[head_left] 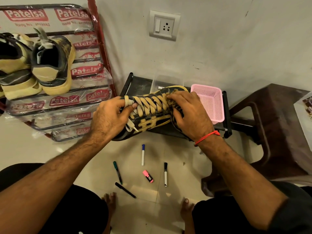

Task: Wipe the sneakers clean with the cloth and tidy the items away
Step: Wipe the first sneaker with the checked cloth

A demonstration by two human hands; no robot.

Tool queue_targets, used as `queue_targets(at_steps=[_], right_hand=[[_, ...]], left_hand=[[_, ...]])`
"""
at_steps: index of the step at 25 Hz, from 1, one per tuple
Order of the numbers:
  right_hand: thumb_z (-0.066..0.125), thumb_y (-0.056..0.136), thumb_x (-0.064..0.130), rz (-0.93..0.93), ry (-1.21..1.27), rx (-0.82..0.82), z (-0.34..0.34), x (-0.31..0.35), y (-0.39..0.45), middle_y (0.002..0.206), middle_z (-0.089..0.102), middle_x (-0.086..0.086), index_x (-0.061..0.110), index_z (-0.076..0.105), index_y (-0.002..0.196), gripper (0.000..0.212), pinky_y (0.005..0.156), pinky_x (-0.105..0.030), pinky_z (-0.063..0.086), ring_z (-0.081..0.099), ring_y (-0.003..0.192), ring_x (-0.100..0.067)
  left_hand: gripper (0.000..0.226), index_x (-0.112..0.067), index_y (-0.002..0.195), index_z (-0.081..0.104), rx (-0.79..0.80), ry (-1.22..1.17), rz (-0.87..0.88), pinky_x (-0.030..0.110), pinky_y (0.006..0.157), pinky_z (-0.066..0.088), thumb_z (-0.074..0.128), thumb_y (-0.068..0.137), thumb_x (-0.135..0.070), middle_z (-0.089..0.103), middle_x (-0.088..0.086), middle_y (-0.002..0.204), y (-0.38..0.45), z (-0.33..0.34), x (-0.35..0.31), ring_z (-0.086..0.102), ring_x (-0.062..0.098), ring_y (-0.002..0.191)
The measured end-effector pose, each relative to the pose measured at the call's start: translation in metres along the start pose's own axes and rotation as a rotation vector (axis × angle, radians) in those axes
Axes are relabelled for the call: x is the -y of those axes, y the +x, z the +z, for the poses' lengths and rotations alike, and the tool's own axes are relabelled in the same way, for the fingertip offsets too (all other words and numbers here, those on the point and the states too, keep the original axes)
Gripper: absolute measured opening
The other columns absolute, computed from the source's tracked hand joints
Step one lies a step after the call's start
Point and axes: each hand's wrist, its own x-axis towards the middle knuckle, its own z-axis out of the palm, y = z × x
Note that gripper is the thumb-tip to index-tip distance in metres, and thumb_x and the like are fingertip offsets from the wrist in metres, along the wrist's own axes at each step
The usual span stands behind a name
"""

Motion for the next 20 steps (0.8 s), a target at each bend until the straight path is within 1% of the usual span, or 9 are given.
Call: queue_targets(at_steps=[3, 8, 9, 11, 13, 15, 17, 18, 20], right_hand=[[0.064, 0.087, 0.003, 0.008, -0.020, 0.004, -0.001, -0.003, 0.001, 0.123, 0.062, -0.012, 0.006, 0.061, 0.125, 0.038, 0.100, -0.034, 0.040, 0.052, 0.112, -0.030], [0.060, 0.089, 0.006, 0.033, 0.006, 0.055, -0.007, 0.002, 0.001, 0.123, 0.061, -0.009, 0.010, 0.060, 0.122, 0.033, 0.096, -0.029, 0.037, 0.051, 0.111, -0.027], [0.060, 0.090, 0.007, 0.039, 0.000, 0.088, -0.007, 0.006, 0.002, 0.121, 0.062, -0.009, 0.011, 0.060, 0.121, 0.032, 0.095, -0.030, 0.039, 0.051, 0.110, -0.027], [0.059, 0.090, 0.009, 0.049, -0.043, 0.158, -0.006, 0.013, 0.000, 0.121, 0.061, -0.009, 0.010, 0.061, 0.121, 0.031, 0.096, -0.035, 0.044, 0.052, 0.110, -0.027], [0.057, 0.092, 0.014, 0.065, -0.083, 0.279, -0.007, 0.020, 0.000, 0.118, 0.061, -0.007, 0.011, 0.062, 0.120, 0.029, 0.096, -0.036, 0.046, 0.052, 0.111, -0.026], [0.056, 0.092, 0.025, 0.109, -0.132, 0.436, -0.012, 0.023, 0.002, 0.103, 0.061, -0.003, 0.015, 0.065, 0.111, 0.024, 0.083, -0.031, 0.047, 0.057, 0.100, -0.023], [0.057, 0.091, 0.035, 0.189, -0.153, 0.537, -0.022, 0.025, 0.004, 0.089, 0.061, -0.002, 0.018, 0.069, 0.102, 0.024, 0.069, -0.028, 0.046, 0.059, 0.083, -0.021], [0.058, 0.090, 0.038, 0.224, -0.149, 0.543, -0.028, 0.022, 0.004, 0.086, 0.062, -0.003, 0.018, 0.071, 0.098, 0.025, 0.065, -0.027, 0.047, 0.059, 0.077, -0.020], [0.059, 0.087, 0.036, 0.290, -0.119, 0.454, -0.039, 0.013, 0.005, 0.082, 0.067, -0.004, 0.020, 0.075, 0.093, 0.023, 0.063, -0.027, 0.049, 0.060, 0.073, -0.020]], left_hand=[[0.038, -0.019, 0.109, 0.077, 0.008, 0.014, 0.118, 0.046, 0.076, 0.060, 0.058, 0.093, -0.048, 0.073, -0.006, 0.099, -0.001, 0.000, -0.006, 0.069, 0.017, 0.090], [0.033, -0.017, 0.109, 0.077, 0.002, 0.025, 0.182, 0.047, 0.075, 0.060, 0.060, 0.097, -0.042, 0.075, 0.001, 0.097, 0.000, -0.005, -0.004, 0.070, 0.021, 0.089], [0.032, -0.018, 0.109, 0.077, -0.028, 0.039, 0.163, 0.048, 0.076, 0.060, 0.060, 0.096, -0.042, 0.075, 0.000, 0.097, -0.001, -0.006, -0.004, 0.069, 0.021, 0.089], [0.028, -0.020, 0.111, 0.076, -0.089, 0.016, 0.043, 0.048, 0.079, 0.060, 0.064, 0.095, -0.040, 0.076, -0.001, 0.099, 0.001, -0.008, -0.002, 0.070, 0.022, 0.091], [0.024, -0.023, 0.111, 0.076, -0.097, 0.021, -0.042, 0.047, 0.080, 0.059, 0.067, 0.094, -0.038, 0.076, -0.001, 0.099, 0.001, -0.009, -0.001, 0.070, 0.022, 0.091], [0.023, -0.026, 0.109, 0.077, -0.055, 0.105, -0.034, 0.044, 0.077, 0.058, 0.066, 0.093, -0.039, 0.075, -0.002, 0.095, -0.005, -0.004, -0.004, 0.067, 0.023, 0.088], [0.021, -0.025, 0.108, 0.077, -0.011, 0.157, 0.009, 0.042, 0.076, 0.055, 0.066, 0.094, -0.037, 0.074, -0.001, 0.096, -0.012, 0.001, -0.012, 0.066, 0.024, 0.088], [0.021, -0.024, 0.107, 0.077, 0.001, 0.161, 0.020, 0.043, 0.076, 0.056, 0.066, 0.094, -0.037, 0.074, -0.001, 0.096, -0.013, 0.003, -0.013, 0.066, 0.025, 0.089], [0.024, -0.025, 0.106, 0.077, 0.010, 0.146, -0.008, 0.046, 0.075, 0.058, 0.064, 0.094, -0.041, 0.075, 0.000, 0.093, -0.008, 0.003, -0.012, 0.067, 0.025, 0.087]])
